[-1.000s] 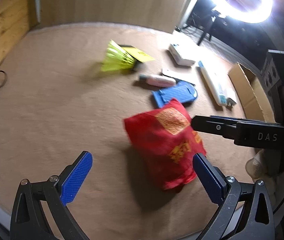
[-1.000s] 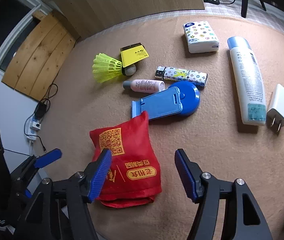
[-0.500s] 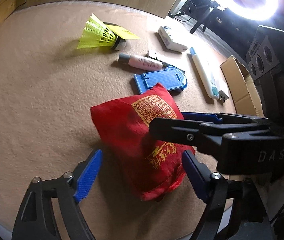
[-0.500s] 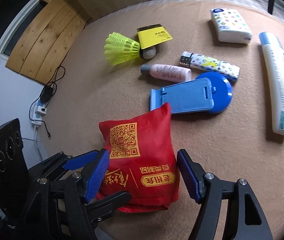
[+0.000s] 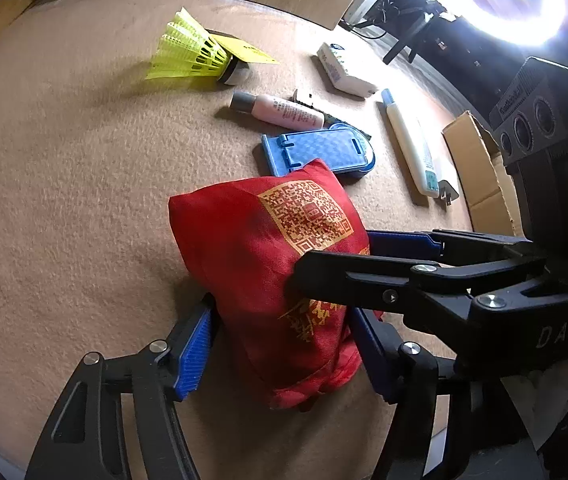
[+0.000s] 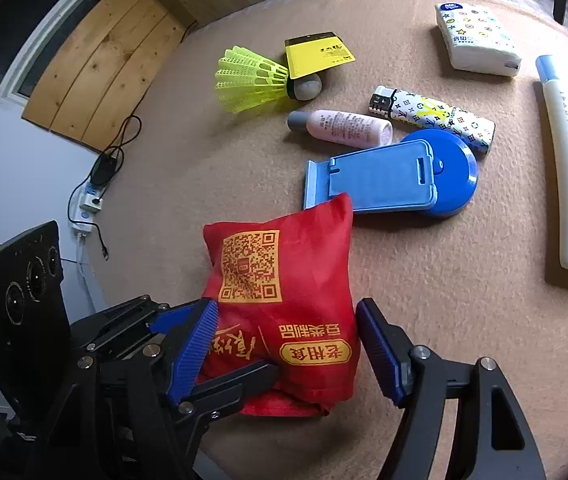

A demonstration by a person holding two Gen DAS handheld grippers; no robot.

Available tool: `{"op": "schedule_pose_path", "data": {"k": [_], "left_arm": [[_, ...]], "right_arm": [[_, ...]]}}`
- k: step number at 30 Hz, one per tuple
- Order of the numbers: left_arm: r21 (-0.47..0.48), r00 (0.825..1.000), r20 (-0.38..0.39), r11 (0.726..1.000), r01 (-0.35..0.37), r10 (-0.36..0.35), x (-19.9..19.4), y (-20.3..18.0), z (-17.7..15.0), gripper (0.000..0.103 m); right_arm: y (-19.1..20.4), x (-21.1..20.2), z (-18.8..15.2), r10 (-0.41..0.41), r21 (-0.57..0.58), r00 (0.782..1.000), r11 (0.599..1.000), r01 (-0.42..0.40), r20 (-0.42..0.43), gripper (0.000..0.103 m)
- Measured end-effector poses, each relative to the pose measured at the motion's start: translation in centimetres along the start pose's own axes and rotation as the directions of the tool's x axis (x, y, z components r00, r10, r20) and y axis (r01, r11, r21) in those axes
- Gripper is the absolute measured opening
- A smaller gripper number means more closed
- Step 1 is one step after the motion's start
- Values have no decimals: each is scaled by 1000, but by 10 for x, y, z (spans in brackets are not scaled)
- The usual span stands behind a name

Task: Organize objects
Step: 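Carry the red bag with the right tool and lower it into the cardboard box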

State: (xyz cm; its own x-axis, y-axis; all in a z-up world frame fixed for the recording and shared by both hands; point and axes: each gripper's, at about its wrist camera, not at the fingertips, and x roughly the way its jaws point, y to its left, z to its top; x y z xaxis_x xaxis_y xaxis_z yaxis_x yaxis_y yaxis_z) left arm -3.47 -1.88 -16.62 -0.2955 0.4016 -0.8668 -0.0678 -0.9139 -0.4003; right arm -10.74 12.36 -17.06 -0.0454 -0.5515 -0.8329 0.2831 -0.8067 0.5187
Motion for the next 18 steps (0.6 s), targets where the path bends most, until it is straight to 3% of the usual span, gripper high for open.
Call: {"op": "schedule_pose_path", "data": {"k": [9, 18], "left_arm": [[17, 998, 55, 1000, 17, -18, -21, -21, 7, 64], [121, 991, 128, 993, 11, -27, -48, -76, 35, 64]], "right_arm": [[-10, -35, 8, 56, 39, 996, 998, -58, 64, 66], [-11, -99, 11, 24, 16, 985, 1000, -27, 171, 66]]}}
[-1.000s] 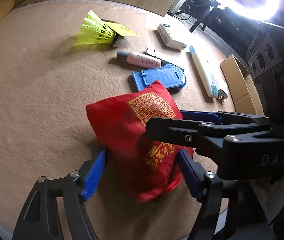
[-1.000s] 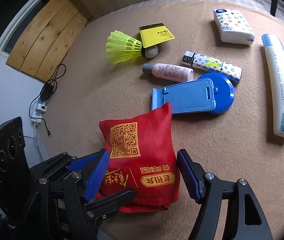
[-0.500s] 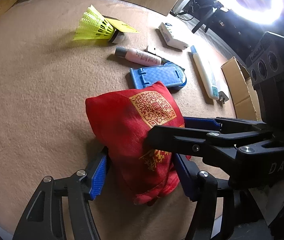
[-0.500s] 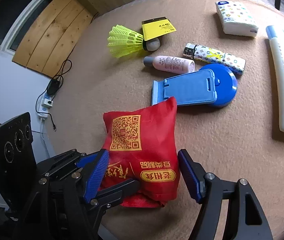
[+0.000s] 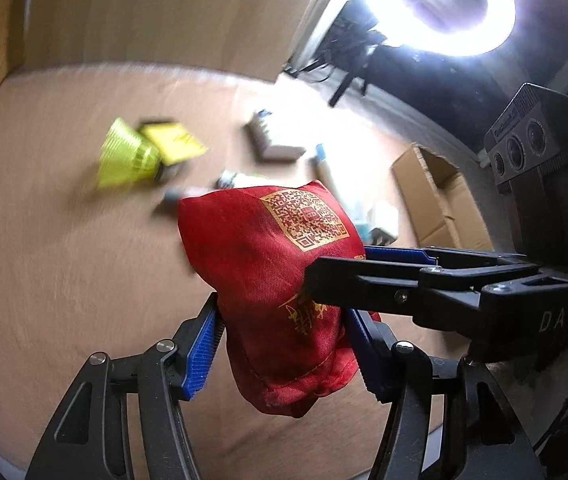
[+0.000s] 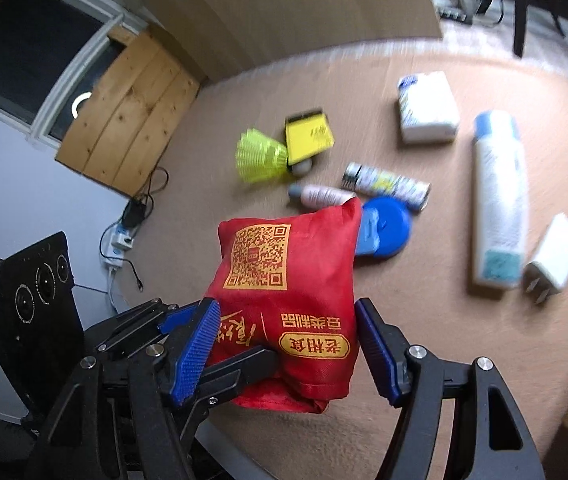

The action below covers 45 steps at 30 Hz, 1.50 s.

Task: Organize objects
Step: 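Carry the red bag with the right tool and lower it into the cardboard box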

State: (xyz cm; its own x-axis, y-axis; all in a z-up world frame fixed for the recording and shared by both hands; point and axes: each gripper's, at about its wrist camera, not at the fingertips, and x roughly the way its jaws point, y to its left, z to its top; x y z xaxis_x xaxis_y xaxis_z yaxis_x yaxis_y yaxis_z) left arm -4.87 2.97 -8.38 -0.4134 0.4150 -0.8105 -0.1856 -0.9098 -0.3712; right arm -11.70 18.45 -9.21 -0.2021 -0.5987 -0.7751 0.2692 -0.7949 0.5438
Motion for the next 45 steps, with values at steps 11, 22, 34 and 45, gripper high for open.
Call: {"op": "schedule_pose_path", "data": {"k": [11, 22, 34, 45], "left_arm": [[156, 996, -8, 983, 93, -93, 27, -111, 27, 64], [287, 983, -73, 940, 183, -170, 99, -237, 30, 64], [311, 976, -140, 928, 205, -169, 155, -294, 25, 64], [360, 982, -141, 917, 172, -129, 163, -304, 30, 64]], "right_arm": [[-64, -90, -31, -108, 83, 987, 992, 98, 123, 66], [-168, -168, -68, -233, 248, 954, 951, 183, 190, 66], [-227, -181, -78, -274, 307, 946, 928, 213, 171, 66], [-236, -191, -77, -358, 299, 917, 907, 297, 174, 66]]}}
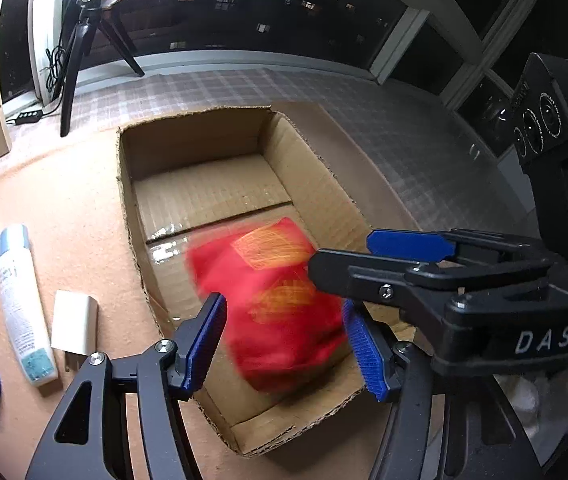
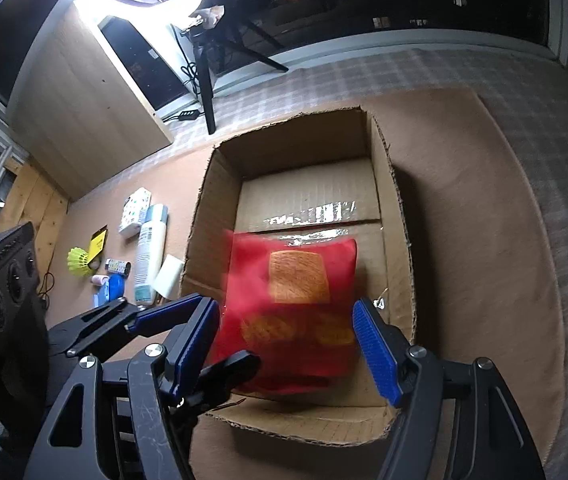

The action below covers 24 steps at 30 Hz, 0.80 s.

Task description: Organize objects

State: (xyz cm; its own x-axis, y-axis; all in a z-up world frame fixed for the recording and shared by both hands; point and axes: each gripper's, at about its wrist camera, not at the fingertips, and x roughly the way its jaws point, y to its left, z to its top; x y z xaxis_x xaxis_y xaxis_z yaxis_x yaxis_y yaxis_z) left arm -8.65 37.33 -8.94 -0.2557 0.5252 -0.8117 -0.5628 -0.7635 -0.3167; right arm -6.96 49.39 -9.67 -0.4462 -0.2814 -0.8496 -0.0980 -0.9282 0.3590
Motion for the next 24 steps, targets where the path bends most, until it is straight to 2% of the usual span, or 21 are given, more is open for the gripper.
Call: {"op": "schedule_pose_path", "data": {"k": [6, 13, 21, 24], "left_arm": [[5, 1000, 15, 1000, -6, 6, -13, 6, -1, 64], [-20, 998, 45, 999, -38, 39, -44, 27, -13, 64], [-109, 988, 84, 987, -122, 131, -96, 87, -42, 65], [-164, 980, 93, 973, -160, 177, -119, 119, -58, 69]], "right_arm": [[3, -3, 0, -13, 1, 1000, 1000, 13, 10, 66], [26, -8, -3, -29, -25, 999, 999, 30, 33, 66], [64, -11, -9, -38, -44, 994, 998, 43, 100, 66], [83, -8, -8, -31, -60, 992, 997, 39, 122, 66]]}}
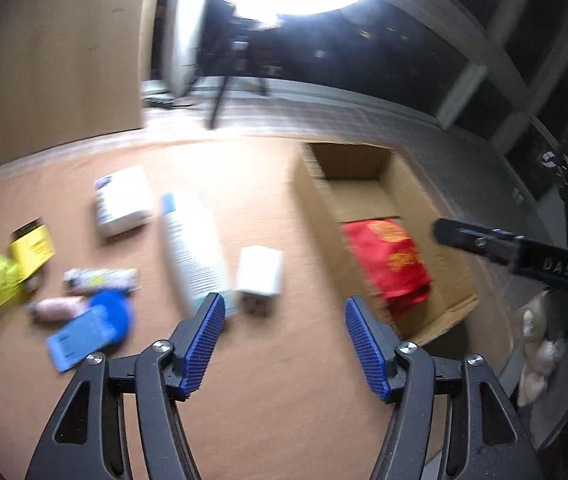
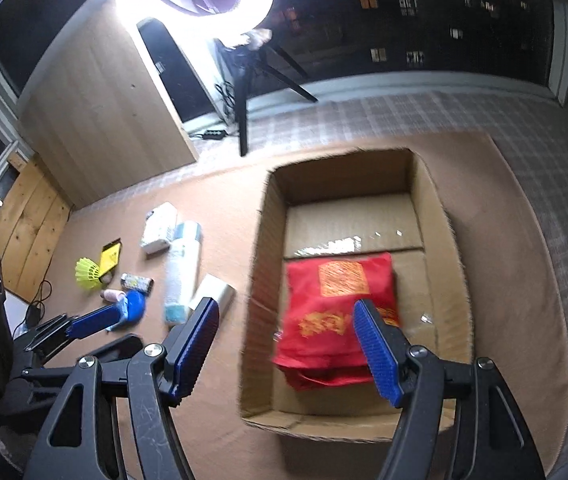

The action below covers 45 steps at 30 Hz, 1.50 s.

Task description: Organize objects

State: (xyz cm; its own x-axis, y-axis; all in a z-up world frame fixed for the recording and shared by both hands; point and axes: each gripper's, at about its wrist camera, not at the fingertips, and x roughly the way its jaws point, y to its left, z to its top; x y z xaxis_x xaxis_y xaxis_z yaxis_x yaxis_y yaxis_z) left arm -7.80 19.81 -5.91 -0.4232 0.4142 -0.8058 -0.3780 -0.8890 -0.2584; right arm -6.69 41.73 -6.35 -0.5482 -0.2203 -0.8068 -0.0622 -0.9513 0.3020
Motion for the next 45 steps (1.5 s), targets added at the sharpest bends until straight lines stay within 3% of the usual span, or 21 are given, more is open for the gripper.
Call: {"op": "schedule_pose_path", "data": {"k": [11, 19, 37, 39, 45], "left_arm": [[-181, 986, 23, 970, -160, 167, -57, 136, -25, 75], [-236, 975, -10, 947, -217, 221, -69, 189, -34, 79], [-146, 990, -61, 980, -138, 130, -19, 184, -13, 79], [-143, 990, -69, 981, -128, 119, -11, 185, -10, 74], [-144, 990, -117, 985, -92, 75, 16, 192, -6, 47]], "right_arm": [[65, 36, 0, 53, -57, 996, 997, -57, -66, 66], [96, 56, 2, 73, -76, 993, 994, -80, -96, 66], [126, 100, 10, 113, -80, 980, 989, -127, -164, 66], [128, 102, 9, 119, -82, 978, 987, -135, -174, 66], [132, 104, 3, 131, -82, 971, 985, -149, -200, 66]]}}
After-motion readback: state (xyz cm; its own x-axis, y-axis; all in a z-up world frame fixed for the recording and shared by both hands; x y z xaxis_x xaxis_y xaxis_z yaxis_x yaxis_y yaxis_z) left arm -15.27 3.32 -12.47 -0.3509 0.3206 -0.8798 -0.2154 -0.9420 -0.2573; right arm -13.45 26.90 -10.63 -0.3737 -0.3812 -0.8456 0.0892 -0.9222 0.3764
